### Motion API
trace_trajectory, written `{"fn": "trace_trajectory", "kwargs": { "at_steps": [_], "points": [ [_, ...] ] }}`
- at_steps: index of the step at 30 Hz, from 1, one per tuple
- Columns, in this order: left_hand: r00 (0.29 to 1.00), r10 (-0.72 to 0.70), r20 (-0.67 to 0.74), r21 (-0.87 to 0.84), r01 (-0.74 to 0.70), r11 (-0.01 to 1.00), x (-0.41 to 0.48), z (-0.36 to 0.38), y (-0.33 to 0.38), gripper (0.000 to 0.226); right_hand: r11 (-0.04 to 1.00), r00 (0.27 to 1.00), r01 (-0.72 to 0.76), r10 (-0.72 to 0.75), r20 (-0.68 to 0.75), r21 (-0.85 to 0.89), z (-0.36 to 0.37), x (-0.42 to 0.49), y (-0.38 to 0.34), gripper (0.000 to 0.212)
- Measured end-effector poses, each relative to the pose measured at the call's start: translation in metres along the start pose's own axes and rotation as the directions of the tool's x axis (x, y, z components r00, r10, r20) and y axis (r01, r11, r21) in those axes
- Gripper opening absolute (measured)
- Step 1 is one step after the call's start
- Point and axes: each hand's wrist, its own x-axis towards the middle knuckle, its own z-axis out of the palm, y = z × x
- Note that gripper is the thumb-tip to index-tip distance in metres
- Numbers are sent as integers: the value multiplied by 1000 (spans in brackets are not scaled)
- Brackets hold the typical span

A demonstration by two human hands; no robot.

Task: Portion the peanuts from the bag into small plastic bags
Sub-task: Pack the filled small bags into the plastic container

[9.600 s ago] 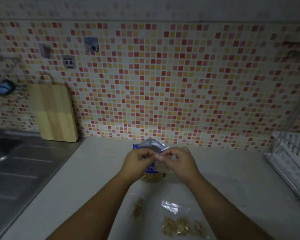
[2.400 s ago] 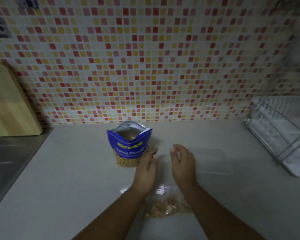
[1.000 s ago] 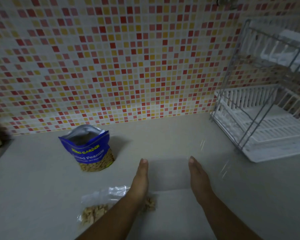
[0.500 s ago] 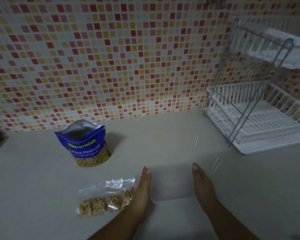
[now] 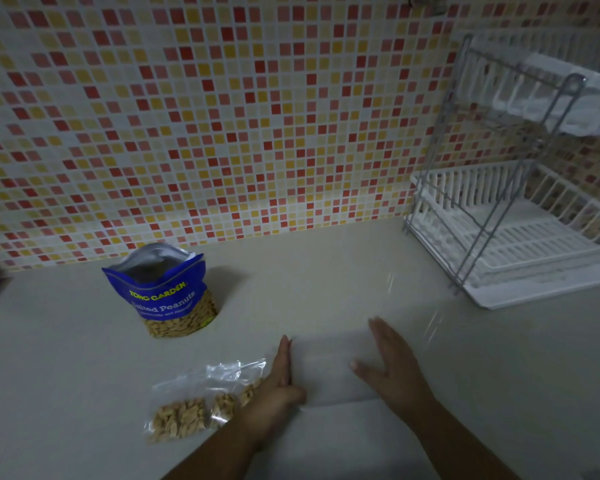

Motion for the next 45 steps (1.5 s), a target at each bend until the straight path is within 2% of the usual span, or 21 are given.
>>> {"fn": "trace_trajectory", "kwargs": {
  "at_steps": [1,3,4,6,9,10,11,13,16,23,31,37,42,43,45],
  "points": [
    [1000,-10,25,24,10,1000,-4,-2,2,111,991,989,98,-86,122,-93,-4,2,-1,120],
    [998,-30,52,148,22,989,8,-12,-9,109,918,919,275,-164,359,-286,-12,6,-7,128],
    [995,-40,90,185,23,983,10,-15,-8,104,882,886,331,-169,432,-336,-15,8,-9,128],
    [989,-12,147,135,-9,991,20,-29,-19,87,857,844,372,-152,515,-356,-19,13,-14,133],
    [986,-9,168,302,-42,952,15,-28,-17,114,834,798,407,-126,590,-372,-16,21,-18,140],
    [986,-45,161,332,-11,943,9,-23,-9,119,822,783,419,-111,612,-386,-15,24,-18,142],
    [979,-63,195,322,-4,947,4,-21,-8,122,813,774,422,-93,626,-401,-14,26,-19,143],
    [982,-11,186,320,-50,946,5,-18,-5,126,806,770,415,-63,635,-423,-13,29,-21,136],
    [994,30,110,387,-70,919,6,-15,1,134,823,780,393,-63,623,-410,-14,31,-28,131],
    [991,126,37,478,-128,869,10,-16,-1,139,871,775,349,-61,629,-346,-16,38,-31,130],
    [991,129,20,490,-122,863,14,-9,1,148,893,783,334,-84,617,-302,-13,39,-33,130],
    [989,147,-25,531,-111,840,15,-7,3,148,889,765,320,-38,643,-328,-9,40,-37,123],
    [988,153,-25,657,-100,747,19,-19,-4,157,904,747,291,-10,664,-314,-7,42,-40,121],
    [987,157,-9,654,-113,748,21,-21,-5,154,899,749,295,-6,663,-324,-6,42,-40,121],
    [983,185,7,610,-151,778,23,-24,-7,130,880,754,312,1,657,-359,-2,41,-40,121]
  ]
}}
